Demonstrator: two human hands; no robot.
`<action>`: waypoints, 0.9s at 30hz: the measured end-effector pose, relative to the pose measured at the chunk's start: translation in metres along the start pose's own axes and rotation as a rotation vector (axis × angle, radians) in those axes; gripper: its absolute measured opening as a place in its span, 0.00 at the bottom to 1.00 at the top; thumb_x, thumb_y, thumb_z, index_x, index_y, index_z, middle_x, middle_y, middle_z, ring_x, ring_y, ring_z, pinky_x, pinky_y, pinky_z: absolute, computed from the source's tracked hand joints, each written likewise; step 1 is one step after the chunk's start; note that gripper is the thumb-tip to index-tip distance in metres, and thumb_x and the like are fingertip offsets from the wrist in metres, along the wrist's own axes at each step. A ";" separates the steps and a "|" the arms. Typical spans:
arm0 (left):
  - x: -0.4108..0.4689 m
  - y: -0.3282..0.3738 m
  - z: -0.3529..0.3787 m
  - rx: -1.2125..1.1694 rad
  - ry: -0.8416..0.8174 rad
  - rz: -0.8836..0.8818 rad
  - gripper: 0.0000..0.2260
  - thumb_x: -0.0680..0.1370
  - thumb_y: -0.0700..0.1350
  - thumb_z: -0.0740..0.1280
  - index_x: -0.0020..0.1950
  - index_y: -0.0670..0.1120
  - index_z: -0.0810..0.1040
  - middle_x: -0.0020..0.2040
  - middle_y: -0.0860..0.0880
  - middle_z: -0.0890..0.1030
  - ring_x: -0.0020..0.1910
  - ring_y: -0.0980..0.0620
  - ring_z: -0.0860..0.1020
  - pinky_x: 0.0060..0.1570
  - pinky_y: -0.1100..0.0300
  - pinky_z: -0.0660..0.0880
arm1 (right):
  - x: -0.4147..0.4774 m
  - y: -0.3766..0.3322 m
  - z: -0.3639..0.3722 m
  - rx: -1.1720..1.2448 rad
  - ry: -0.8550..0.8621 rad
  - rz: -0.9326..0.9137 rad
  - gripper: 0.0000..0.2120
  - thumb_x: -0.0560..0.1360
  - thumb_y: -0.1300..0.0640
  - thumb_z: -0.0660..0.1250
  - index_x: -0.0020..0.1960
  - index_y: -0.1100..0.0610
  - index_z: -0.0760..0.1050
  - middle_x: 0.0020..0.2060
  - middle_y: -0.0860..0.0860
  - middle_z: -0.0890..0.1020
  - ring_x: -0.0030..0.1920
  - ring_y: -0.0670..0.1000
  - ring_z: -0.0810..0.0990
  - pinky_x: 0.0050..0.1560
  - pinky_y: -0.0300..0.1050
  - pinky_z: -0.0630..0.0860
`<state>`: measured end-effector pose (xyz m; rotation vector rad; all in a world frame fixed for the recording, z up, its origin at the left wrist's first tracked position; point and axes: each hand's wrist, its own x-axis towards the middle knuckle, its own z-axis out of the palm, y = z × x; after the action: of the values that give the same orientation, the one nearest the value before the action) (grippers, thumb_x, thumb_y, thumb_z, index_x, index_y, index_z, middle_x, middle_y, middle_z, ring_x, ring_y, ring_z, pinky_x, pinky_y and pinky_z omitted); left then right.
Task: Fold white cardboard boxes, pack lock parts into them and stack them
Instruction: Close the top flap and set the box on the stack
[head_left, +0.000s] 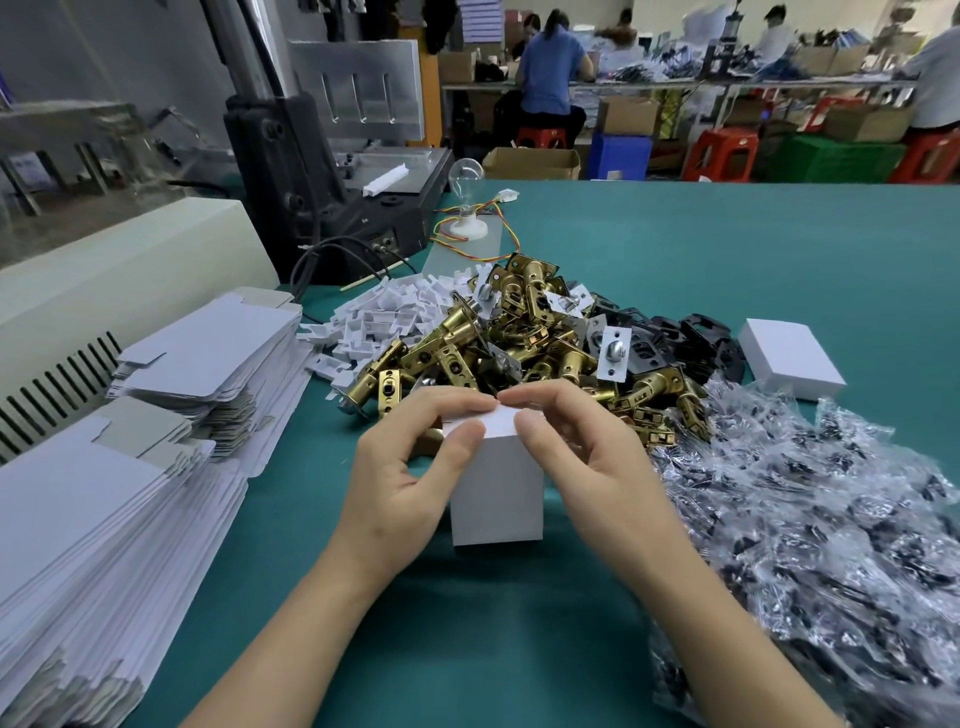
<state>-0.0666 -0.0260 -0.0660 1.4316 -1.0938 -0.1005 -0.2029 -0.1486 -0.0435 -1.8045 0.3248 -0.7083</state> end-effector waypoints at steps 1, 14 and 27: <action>0.000 0.000 0.000 -0.001 0.001 -0.011 0.10 0.83 0.50 0.65 0.59 0.50 0.83 0.56 0.51 0.85 0.57 0.48 0.83 0.51 0.62 0.77 | 0.000 0.000 0.001 -0.015 0.006 -0.004 0.08 0.80 0.47 0.66 0.57 0.43 0.80 0.50 0.41 0.84 0.52 0.45 0.83 0.47 0.37 0.78; -0.002 0.007 0.000 -0.080 0.059 -0.010 0.08 0.83 0.48 0.66 0.55 0.55 0.86 0.50 0.53 0.87 0.49 0.54 0.84 0.46 0.68 0.76 | 0.000 -0.002 0.000 -0.026 0.039 -0.067 0.08 0.80 0.50 0.66 0.55 0.44 0.83 0.50 0.42 0.85 0.53 0.48 0.83 0.45 0.44 0.82; 0.003 0.003 -0.005 -0.070 0.056 0.069 0.08 0.83 0.56 0.69 0.58 0.57 0.86 0.58 0.54 0.86 0.60 0.46 0.83 0.54 0.61 0.78 | 0.003 0.009 -0.008 -0.023 -0.030 -0.091 0.13 0.83 0.57 0.65 0.63 0.45 0.82 0.59 0.40 0.84 0.62 0.46 0.81 0.57 0.49 0.81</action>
<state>-0.0638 -0.0236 -0.0606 1.3260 -1.0822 -0.0488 -0.2042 -0.1599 -0.0486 -1.8593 0.2329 -0.7425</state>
